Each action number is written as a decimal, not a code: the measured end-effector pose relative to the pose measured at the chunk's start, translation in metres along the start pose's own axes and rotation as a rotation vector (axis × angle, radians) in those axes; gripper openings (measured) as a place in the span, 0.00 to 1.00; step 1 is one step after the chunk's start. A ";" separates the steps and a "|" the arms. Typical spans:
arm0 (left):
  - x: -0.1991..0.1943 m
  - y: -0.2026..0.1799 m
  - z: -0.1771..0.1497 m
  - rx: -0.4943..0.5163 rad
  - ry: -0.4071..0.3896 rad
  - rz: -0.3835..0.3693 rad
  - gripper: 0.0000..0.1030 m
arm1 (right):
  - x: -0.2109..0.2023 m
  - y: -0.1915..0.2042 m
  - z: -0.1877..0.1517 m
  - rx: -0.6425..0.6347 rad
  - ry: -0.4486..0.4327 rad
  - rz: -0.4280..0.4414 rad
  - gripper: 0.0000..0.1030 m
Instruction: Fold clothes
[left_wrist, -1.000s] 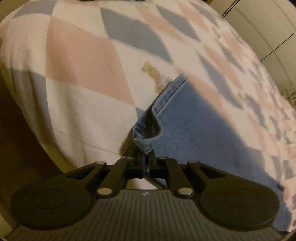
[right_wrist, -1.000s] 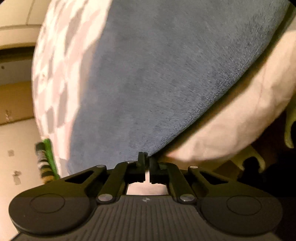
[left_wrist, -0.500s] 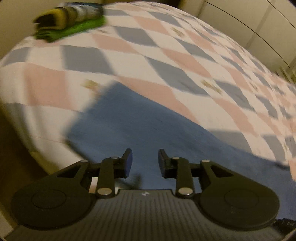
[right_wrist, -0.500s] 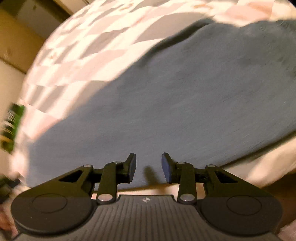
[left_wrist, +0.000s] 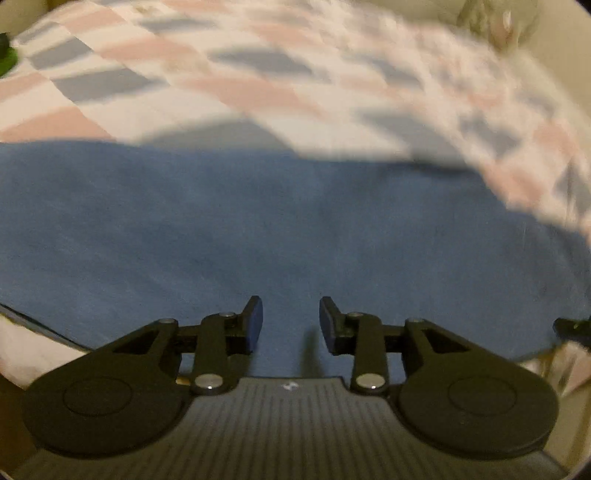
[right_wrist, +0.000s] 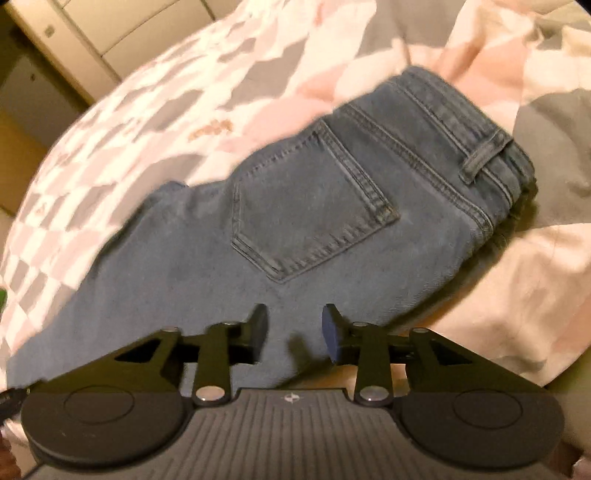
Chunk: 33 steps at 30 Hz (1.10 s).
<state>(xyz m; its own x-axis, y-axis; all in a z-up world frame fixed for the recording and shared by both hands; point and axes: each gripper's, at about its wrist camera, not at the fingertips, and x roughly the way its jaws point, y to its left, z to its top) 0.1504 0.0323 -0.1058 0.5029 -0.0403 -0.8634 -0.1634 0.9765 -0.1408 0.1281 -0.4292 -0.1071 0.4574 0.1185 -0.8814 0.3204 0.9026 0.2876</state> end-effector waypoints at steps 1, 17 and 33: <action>0.001 -0.009 -0.002 0.025 -0.003 -0.015 0.25 | 0.001 -0.008 -0.003 0.013 0.004 -0.018 0.04; 0.038 -0.021 -0.053 0.275 -0.276 -0.121 0.28 | 0.013 -0.007 -0.063 -0.162 -0.415 0.069 0.37; -0.005 0.052 -0.074 0.035 -0.254 0.065 0.33 | 0.006 0.035 -0.117 -0.150 -0.419 0.206 0.43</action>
